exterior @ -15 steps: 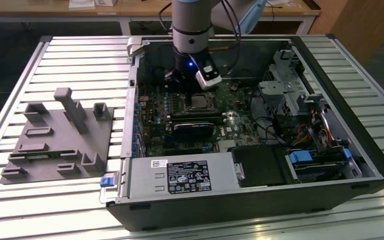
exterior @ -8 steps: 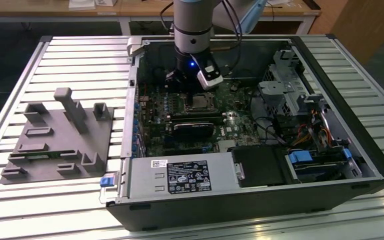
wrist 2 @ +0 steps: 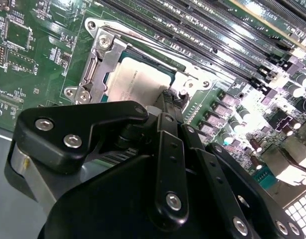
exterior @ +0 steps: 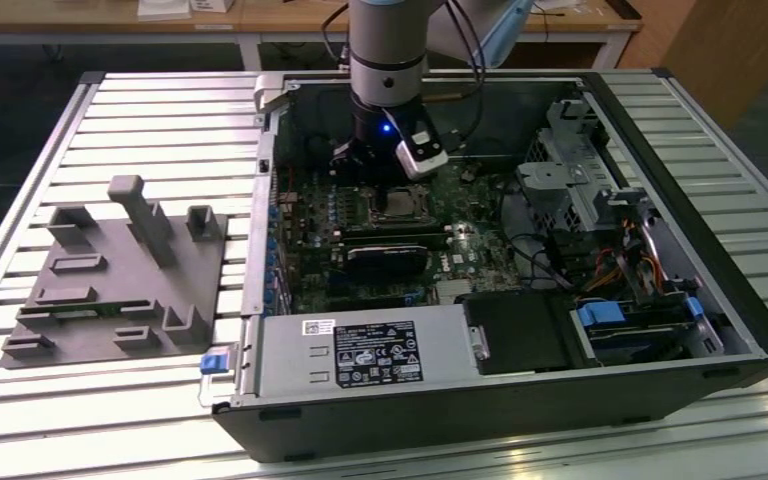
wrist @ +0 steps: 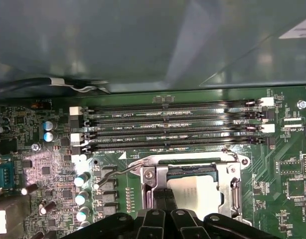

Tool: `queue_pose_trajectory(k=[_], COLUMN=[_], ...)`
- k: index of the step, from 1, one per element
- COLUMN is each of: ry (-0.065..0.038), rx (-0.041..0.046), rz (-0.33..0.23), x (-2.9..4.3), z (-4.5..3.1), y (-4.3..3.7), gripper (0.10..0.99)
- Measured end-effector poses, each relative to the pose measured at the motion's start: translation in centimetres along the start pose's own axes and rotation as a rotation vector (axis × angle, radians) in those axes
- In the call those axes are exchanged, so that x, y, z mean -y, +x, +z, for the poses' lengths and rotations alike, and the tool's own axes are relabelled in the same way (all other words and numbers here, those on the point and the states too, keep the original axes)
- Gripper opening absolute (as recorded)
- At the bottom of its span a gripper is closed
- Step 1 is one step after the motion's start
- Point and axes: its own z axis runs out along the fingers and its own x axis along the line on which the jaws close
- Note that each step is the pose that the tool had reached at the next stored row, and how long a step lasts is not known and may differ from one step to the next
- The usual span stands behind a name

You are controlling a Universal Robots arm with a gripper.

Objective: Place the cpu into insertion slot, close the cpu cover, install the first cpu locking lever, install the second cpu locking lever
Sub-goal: 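Close the cpu cover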

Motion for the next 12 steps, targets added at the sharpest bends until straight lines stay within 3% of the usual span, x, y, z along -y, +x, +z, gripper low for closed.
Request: queue_pose_trajectory(k=[6,12], ry=[0.000,0.000], rx=[-0.0001,0.0000], rz=[0.000,-0.001], x=[-0.01,0.00], z=[-0.06,-0.69], y=[-0.02,-0.03], gripper=[0.106,0.106])
